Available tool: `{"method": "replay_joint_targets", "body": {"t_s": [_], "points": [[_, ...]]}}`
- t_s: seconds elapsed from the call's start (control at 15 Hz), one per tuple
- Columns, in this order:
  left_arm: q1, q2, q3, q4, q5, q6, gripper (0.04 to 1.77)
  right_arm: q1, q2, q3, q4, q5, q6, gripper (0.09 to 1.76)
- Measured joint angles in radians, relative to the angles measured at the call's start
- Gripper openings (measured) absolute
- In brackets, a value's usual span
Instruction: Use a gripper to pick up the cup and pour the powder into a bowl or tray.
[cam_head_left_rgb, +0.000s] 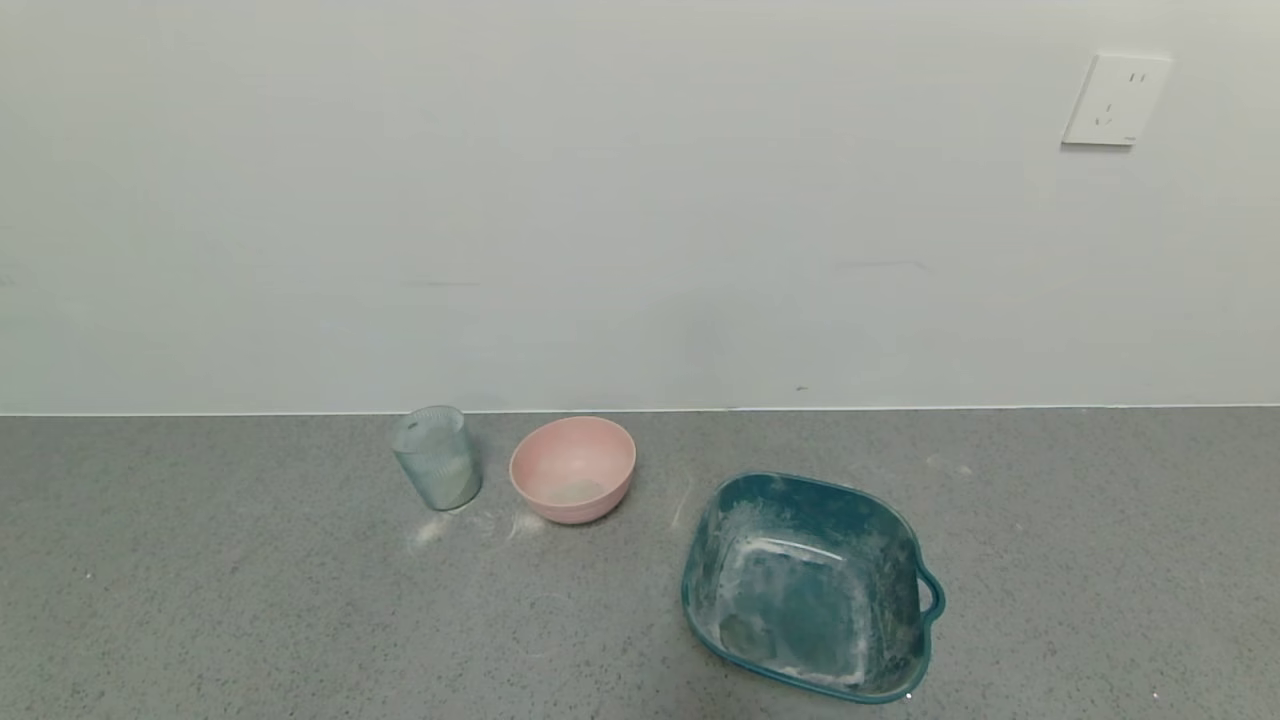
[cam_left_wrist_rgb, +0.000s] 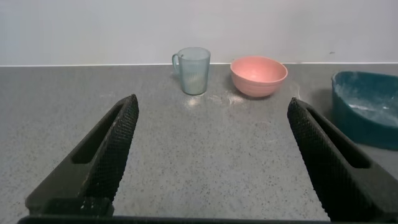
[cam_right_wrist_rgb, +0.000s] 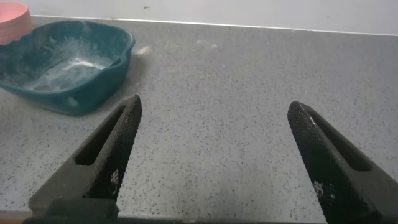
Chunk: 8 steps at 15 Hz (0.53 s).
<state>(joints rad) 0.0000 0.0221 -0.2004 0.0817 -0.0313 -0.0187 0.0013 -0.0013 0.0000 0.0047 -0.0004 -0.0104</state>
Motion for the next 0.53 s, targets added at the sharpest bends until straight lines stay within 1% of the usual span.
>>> {"method": "replay_joint_targets", "body": {"t_s": [0.13,0.53], "points": [[0.0,-0.013,0.071,-0.064,-0.002,0.003,1.72,0.0,0.0,0.0,0.0,0.0,0.0,1.71],[0.0,-0.019,0.177,-0.105,0.022,0.012,1.72,0.0,0.0,0.0,0.0,0.0,0.0,1.71]]}}
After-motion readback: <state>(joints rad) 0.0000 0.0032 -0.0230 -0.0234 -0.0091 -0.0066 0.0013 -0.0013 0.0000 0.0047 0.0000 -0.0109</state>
